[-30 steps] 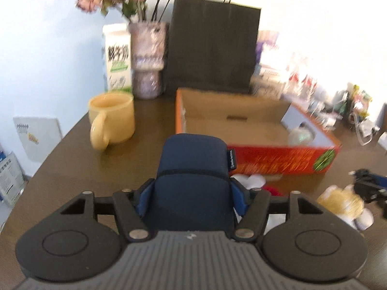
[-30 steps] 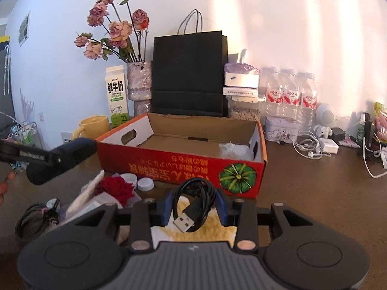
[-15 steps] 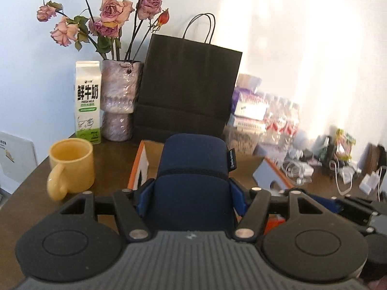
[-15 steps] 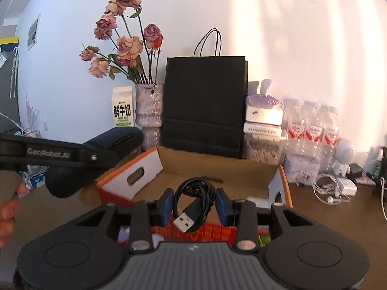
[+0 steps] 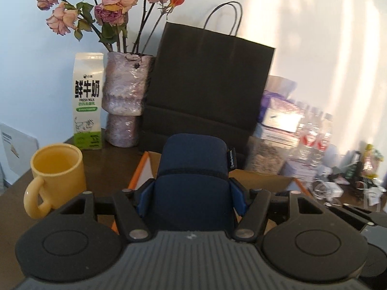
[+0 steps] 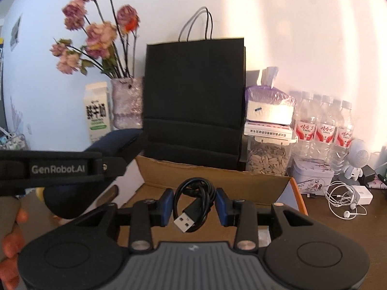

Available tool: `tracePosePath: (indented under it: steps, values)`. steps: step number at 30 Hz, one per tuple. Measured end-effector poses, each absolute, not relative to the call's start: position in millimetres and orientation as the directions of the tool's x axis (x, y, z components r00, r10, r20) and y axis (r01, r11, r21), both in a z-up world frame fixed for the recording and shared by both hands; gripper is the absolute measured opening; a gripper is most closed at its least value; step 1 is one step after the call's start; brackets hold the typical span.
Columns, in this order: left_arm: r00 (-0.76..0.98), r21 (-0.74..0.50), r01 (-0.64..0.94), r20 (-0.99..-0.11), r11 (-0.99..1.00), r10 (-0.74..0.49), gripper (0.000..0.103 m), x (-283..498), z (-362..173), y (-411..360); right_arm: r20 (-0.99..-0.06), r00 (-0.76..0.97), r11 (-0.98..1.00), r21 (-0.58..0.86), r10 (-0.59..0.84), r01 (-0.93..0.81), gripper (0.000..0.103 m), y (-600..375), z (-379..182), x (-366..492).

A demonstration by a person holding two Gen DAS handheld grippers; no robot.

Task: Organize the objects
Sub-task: 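Carry the cable and navy pouch into the cardboard box, opening both grippers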

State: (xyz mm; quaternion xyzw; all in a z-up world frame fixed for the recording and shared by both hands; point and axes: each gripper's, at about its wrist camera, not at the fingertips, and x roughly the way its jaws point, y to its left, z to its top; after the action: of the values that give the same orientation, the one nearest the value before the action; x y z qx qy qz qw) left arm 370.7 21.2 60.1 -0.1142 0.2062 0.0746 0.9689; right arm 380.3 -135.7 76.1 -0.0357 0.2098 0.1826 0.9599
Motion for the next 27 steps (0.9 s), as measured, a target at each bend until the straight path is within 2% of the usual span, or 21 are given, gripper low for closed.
tracePosePath:
  steps: [3, 12, 15, 17, 18, 19, 21, 27]
  values:
    - [0.890, -0.160, -0.207, -0.440, 0.965, 0.118, 0.065, 383.0, 49.0, 22.1, -0.437, 0.836, 0.932, 0.019, 0.332, -0.361, 0.036, -133.6, 67.9, 396.1]
    - [0.860, -0.167, -0.208, -0.500, 0.964, 0.099, 0.065, 395.7, 27.6, 28.6, -0.481, 0.816, 0.933, 0.008, 0.320, -0.361, 0.036, -130.2, 52.8, 408.6]
    - [0.864, -0.161, -0.205, -0.494, 0.965, 0.101, 0.073, 393.7, 27.2, 26.6, -0.490, 0.814, 0.935, 0.007, 0.312, -0.354, 0.037, -131.0, 51.8, 409.0]
    - [0.868, -0.143, -0.212, -0.482, 0.967, 0.119, 0.101, 392.7, 28.4, 23.7, -0.503, 0.810, 0.938, 0.004, 0.301, -0.346, 0.055, -131.2, 50.5, 410.3]
    - [0.870, -0.125, -0.216, -0.476, 0.968, 0.132, 0.103, 392.3, 28.6, 21.4, -0.509, 0.808, 0.939, 0.006, 0.298, -0.343, 0.077, -131.5, 49.8, 410.9]
    - [0.871, -0.112, -0.223, -0.468, 0.968, 0.147, 0.103, 391.8, 28.6, 19.1, -0.511, 0.808, 0.941, 0.009, 0.295, -0.338, 0.094, -132.1, 49.2, 411.4]
    - [0.863, -0.106, -0.231, -0.481, 0.967, 0.153, 0.103, 393.4, 27.2, 18.2, -0.516, 0.807, 0.945, 0.016, 0.288, -0.328, 0.102, -134.1, 48.6, 412.2]
    - [0.858, -0.121, -0.246, -0.488, 0.962, 0.158, 0.103, 393.8, 27.5, 22.3, -0.525, 0.801, 0.947, 0.031, 0.288, -0.320, 0.103, -137.2, 47.2, 414.5]
